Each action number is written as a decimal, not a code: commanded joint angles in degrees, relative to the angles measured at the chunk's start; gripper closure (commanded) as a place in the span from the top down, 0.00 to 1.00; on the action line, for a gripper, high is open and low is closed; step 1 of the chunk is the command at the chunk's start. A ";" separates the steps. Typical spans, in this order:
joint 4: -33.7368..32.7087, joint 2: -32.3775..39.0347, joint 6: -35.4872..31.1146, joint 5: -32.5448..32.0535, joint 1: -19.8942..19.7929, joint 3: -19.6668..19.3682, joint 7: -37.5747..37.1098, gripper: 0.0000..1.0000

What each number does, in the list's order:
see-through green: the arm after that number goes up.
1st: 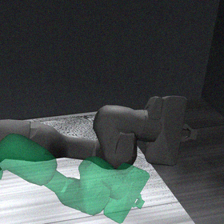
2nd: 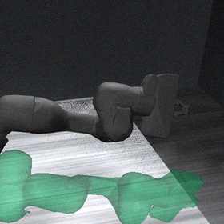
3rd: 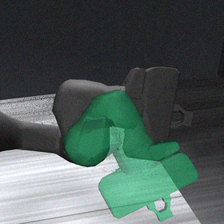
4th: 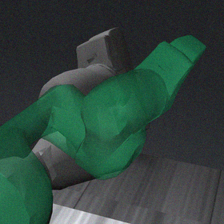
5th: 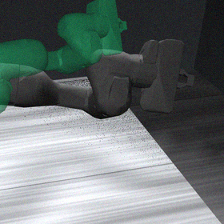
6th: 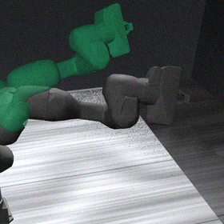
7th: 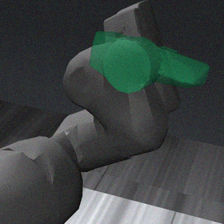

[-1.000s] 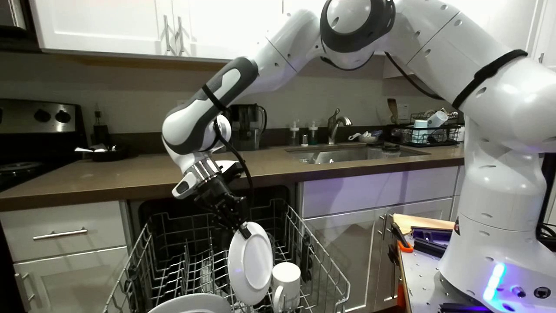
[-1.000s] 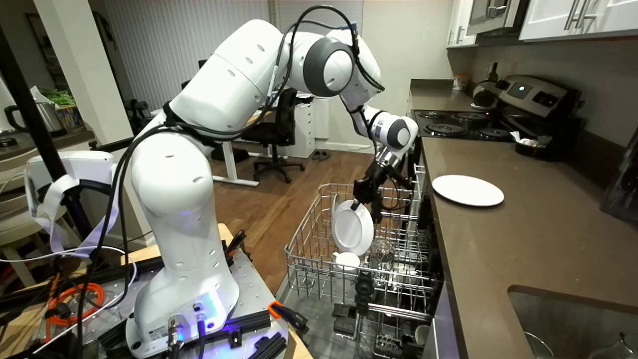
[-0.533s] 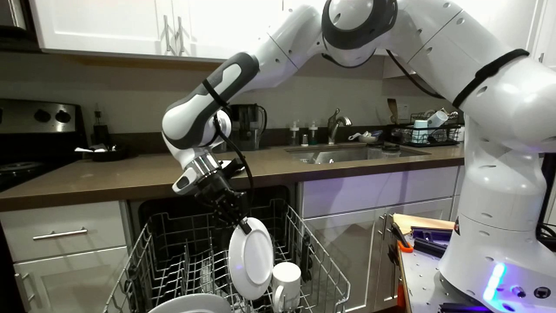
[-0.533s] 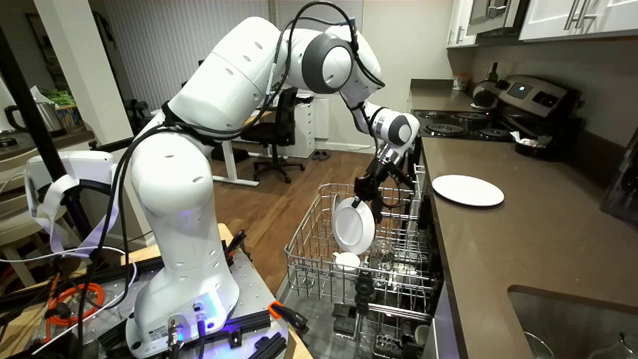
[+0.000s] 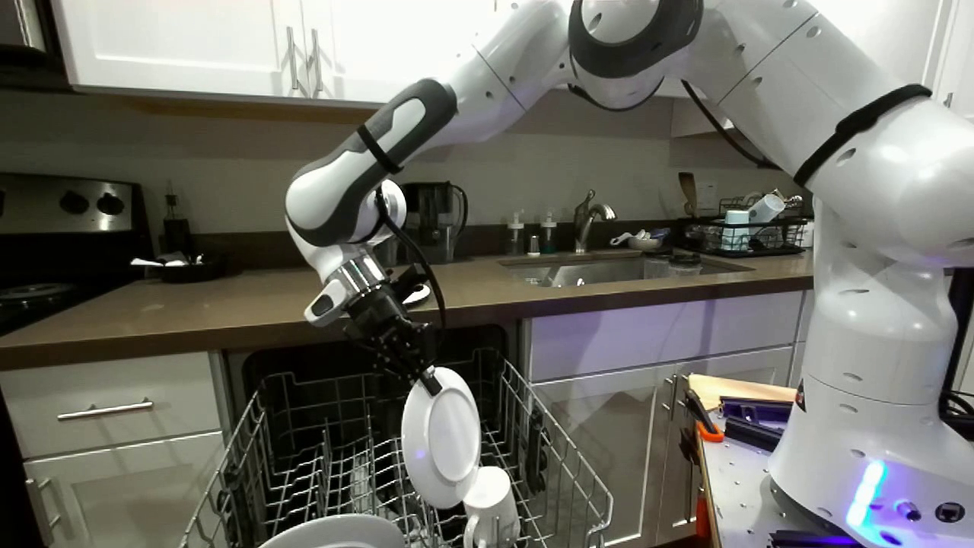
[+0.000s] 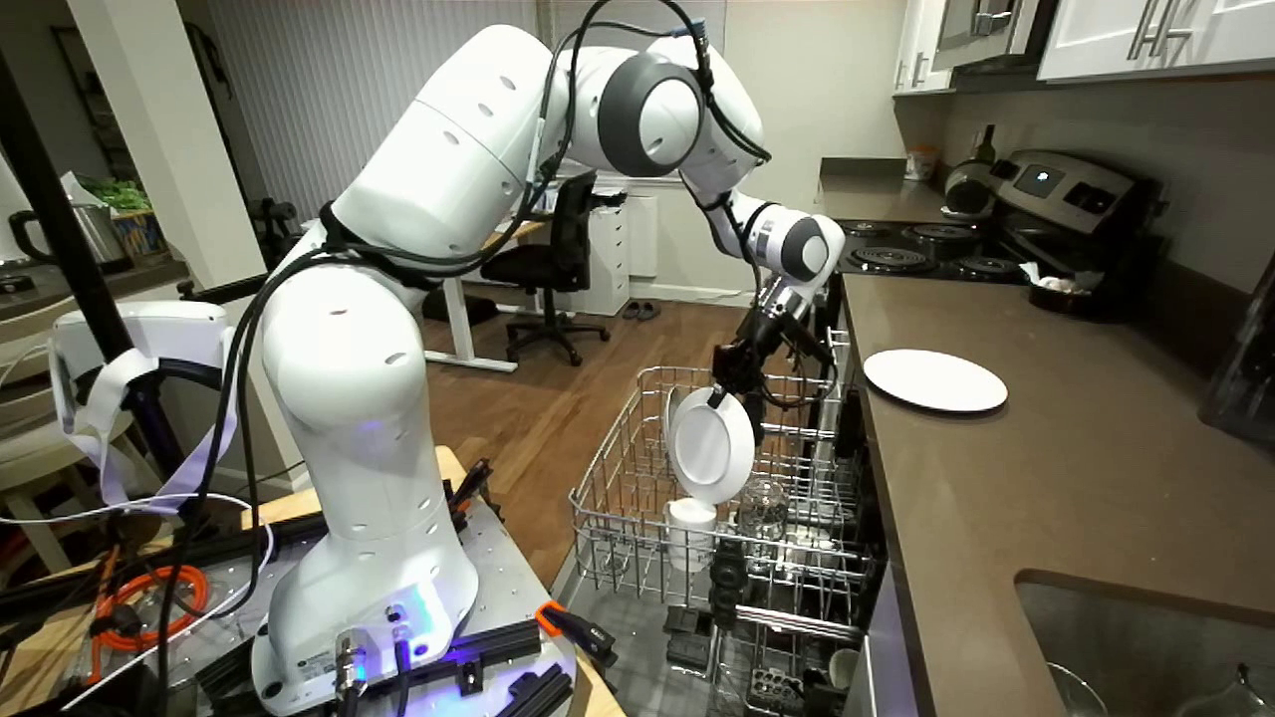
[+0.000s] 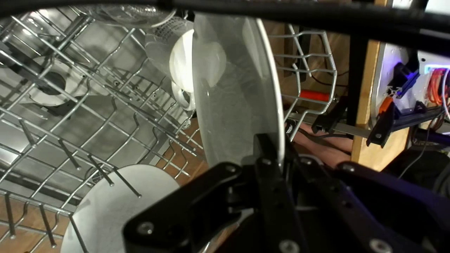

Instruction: Pick up the white plate from the dishwasher and move it to the left.

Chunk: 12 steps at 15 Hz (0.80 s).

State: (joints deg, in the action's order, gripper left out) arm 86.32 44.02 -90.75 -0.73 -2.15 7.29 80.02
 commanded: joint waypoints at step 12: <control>-0.11 -0.81 0.14 0.20 -0.11 0.03 -0.19 0.07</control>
State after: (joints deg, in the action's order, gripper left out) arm 86.40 43.11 -90.75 -0.46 -2.17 7.17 79.91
